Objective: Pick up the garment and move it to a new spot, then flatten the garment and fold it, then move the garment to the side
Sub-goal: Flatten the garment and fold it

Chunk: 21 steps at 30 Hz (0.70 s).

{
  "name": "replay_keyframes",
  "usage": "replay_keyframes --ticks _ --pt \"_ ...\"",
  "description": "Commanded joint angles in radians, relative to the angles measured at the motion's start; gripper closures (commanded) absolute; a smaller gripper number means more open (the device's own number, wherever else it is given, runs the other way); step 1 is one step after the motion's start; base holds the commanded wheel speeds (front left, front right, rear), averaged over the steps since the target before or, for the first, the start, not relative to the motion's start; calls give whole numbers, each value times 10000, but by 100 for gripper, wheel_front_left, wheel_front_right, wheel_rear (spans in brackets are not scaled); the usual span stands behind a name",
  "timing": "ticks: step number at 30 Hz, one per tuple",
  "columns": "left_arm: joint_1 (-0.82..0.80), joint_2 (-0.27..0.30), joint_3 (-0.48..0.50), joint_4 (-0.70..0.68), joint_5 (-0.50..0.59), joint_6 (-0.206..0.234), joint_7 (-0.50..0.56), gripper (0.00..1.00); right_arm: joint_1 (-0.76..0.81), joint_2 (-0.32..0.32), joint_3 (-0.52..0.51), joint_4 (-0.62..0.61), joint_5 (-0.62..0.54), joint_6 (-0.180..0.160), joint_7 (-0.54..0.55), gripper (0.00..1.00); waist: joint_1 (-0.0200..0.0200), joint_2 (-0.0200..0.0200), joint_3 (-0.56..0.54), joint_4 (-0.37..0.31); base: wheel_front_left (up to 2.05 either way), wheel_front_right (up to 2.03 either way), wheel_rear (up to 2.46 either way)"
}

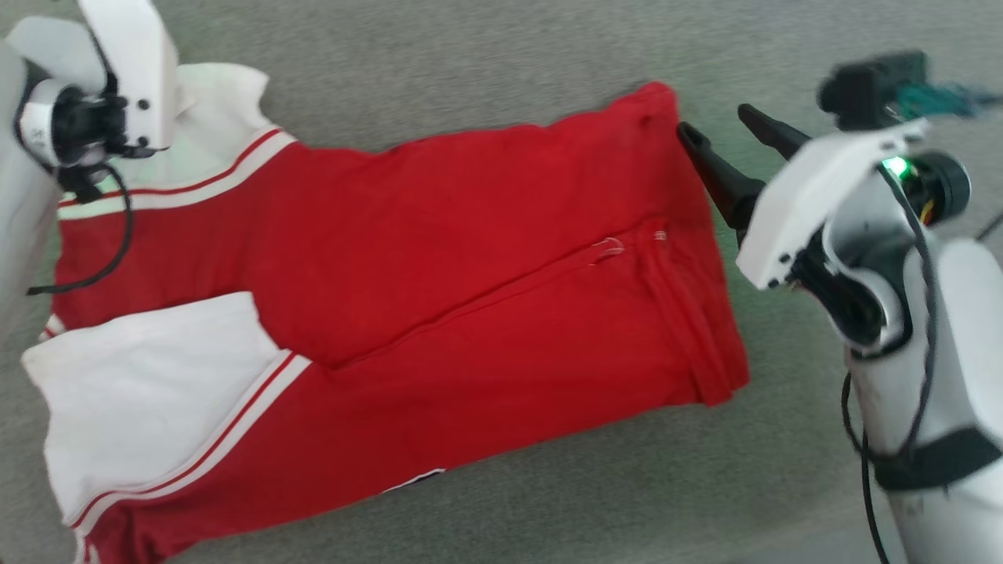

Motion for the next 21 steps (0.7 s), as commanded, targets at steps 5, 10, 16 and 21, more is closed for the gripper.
replay_keyframes --ticks 5,10,16,21 --pt "-169 -520 -151 544 48 -269 -319 100 -1315 -224 473 1907 -195 0 1087 0 0 0 130 583 0 0 0" --pt "-270 -895 -168 891 -17 -463 -585 100 -1926 -189 1177 3445 193 2 2602 24 0 0 96 878 0 0 0" --pt "-380 -1187 -118 1162 -132 -688 -963 100 -2408 -548 1460 3983 259 2 3225 100 0 0 -66 1193 0 0 0" --pt "-595 -1446 -80 1177 -196 -952 -1167 100 -2466 -937 1342 3683 305 0 2749 100 0 0 -405 1550 0 0 0"
